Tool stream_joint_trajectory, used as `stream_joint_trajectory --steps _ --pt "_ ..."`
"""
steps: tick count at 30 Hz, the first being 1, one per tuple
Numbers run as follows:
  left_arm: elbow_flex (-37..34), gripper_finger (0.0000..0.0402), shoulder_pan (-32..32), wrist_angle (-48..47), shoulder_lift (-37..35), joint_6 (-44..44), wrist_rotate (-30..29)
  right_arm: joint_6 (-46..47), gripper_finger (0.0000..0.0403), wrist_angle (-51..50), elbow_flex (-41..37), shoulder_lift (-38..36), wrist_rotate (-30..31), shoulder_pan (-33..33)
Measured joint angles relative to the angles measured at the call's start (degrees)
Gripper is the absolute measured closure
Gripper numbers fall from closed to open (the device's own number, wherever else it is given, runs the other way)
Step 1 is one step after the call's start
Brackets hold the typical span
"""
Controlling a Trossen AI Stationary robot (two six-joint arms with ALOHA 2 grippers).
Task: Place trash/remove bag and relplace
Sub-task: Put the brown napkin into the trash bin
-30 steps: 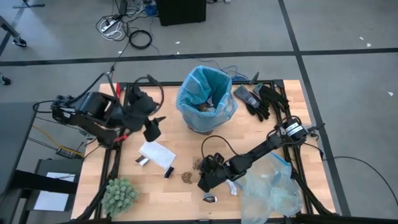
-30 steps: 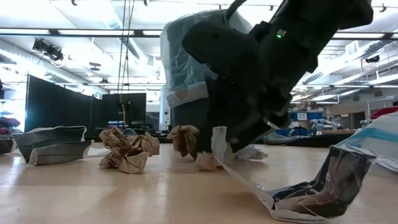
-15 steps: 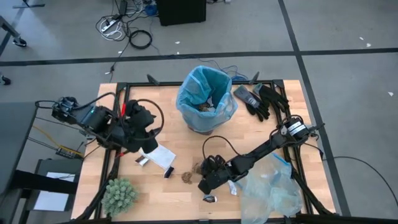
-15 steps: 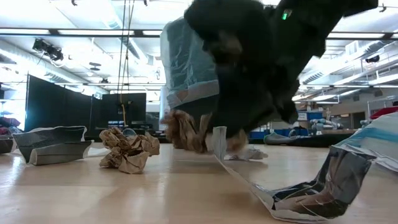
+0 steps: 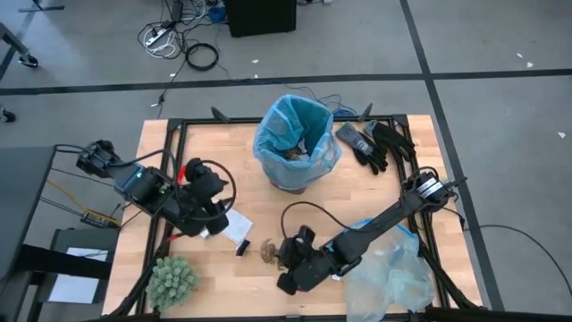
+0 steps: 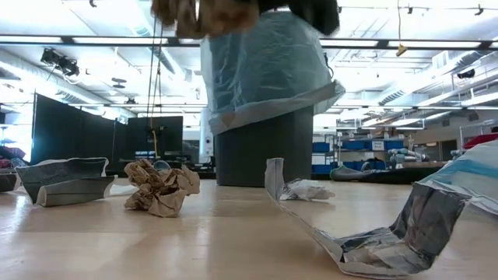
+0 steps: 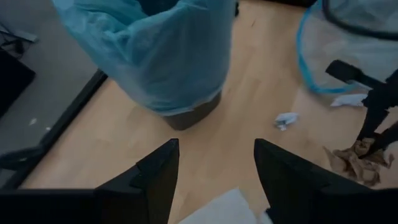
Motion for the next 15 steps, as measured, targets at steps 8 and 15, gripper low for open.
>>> stream_joint_trajectory --steps 8,15 --pt "-4.6 0.0183 -1.6 6.3 0.0 -0.5 0.0 -9.8 0.0402 -19.6 16.3 -0.1 4.3 -0.1" --pt "-6.5 0.0183 -1.6 9.3 0.3 -0.6 0.1 -20.8 0.0402 -25.3 27.6 -0.1 10.7 -0.1"
